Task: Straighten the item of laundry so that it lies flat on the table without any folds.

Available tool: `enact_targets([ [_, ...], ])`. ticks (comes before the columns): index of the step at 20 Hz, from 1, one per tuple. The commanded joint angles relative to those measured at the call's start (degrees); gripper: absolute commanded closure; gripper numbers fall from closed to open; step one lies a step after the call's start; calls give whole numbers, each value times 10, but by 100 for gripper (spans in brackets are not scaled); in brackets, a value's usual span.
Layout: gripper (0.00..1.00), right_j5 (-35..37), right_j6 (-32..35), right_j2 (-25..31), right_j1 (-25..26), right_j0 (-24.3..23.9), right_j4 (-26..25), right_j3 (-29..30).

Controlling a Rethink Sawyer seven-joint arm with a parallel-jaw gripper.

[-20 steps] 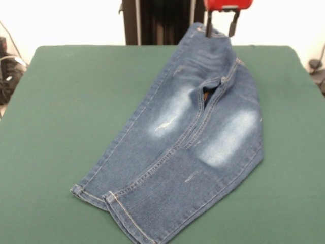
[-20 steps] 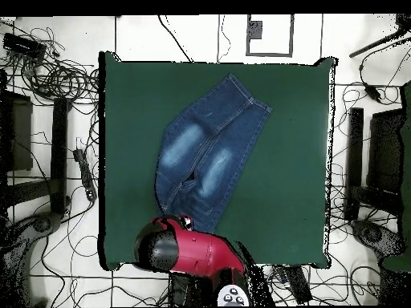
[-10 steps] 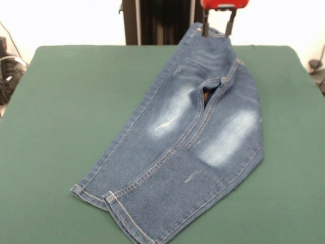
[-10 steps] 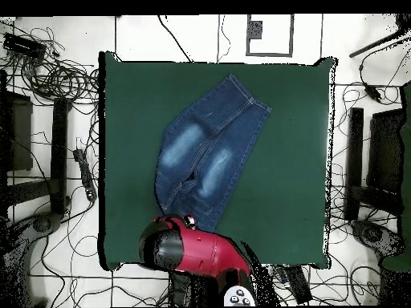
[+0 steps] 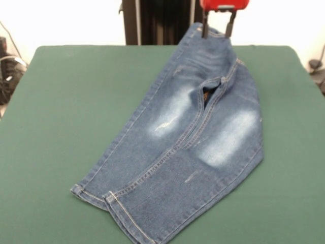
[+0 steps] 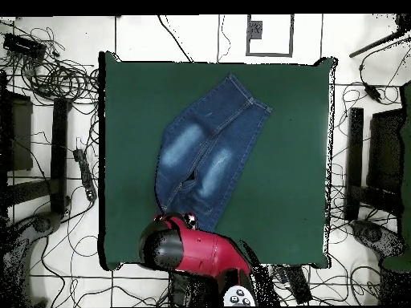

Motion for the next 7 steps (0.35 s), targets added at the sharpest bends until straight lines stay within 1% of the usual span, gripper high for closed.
enact_targets([
  [1,0,-32,126,33,43,-7,14,4],
  [5,0,-16,122,26,42,-4,14,-4],
  [7,0,-20,124,27,48,-2,15,-6],
])
